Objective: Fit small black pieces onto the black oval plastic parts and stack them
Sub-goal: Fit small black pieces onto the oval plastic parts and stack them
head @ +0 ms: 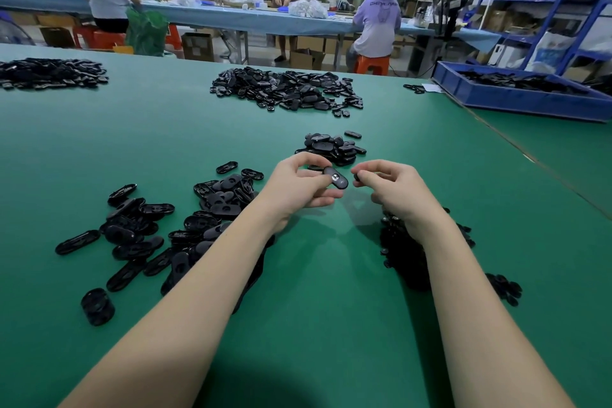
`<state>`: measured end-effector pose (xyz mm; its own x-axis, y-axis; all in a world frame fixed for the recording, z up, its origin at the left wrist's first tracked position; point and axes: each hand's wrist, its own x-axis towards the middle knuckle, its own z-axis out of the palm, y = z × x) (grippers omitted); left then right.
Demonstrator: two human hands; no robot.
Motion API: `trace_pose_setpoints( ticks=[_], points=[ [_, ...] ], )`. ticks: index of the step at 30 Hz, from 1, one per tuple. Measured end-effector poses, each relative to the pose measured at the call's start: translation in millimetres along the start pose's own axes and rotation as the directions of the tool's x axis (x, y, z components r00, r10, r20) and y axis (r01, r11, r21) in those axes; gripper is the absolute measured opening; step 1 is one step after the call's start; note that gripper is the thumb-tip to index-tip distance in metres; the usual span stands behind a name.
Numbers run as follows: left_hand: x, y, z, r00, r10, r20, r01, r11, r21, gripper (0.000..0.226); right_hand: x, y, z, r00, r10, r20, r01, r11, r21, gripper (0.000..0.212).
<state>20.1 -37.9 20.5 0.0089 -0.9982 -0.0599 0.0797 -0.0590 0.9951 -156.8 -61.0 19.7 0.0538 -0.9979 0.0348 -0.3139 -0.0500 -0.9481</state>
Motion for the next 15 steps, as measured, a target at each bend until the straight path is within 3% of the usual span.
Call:
trace_pose_setpoints(
  ticks=[5,10,15],
  points=[
    [1.5,-0.2,-0.5,0.999,-0.018,-0.036,0.015,0.996,-0.087,0.015,-3.0,-5.2,-1.2,0.996,0.034,0.081,-0.037,0.999,0.036,0.010],
    [7.5,-1.3,-2.8,0.996,0.005,-0.088,-0.009,0.999,-0.051,0.018,-3.7,-6.1,2.8,0.989,0.042,0.142,-0.045,0.999,0.020,0.004],
    [8.1,-1.1,-4.5,1.000,-0.009,-0.025,0.006,0.993,-0.121,0.017,-3.5,-8.3,5.5,0.992,0.039,0.116,-0.047,0.997,0.063,0.005]
  ],
)
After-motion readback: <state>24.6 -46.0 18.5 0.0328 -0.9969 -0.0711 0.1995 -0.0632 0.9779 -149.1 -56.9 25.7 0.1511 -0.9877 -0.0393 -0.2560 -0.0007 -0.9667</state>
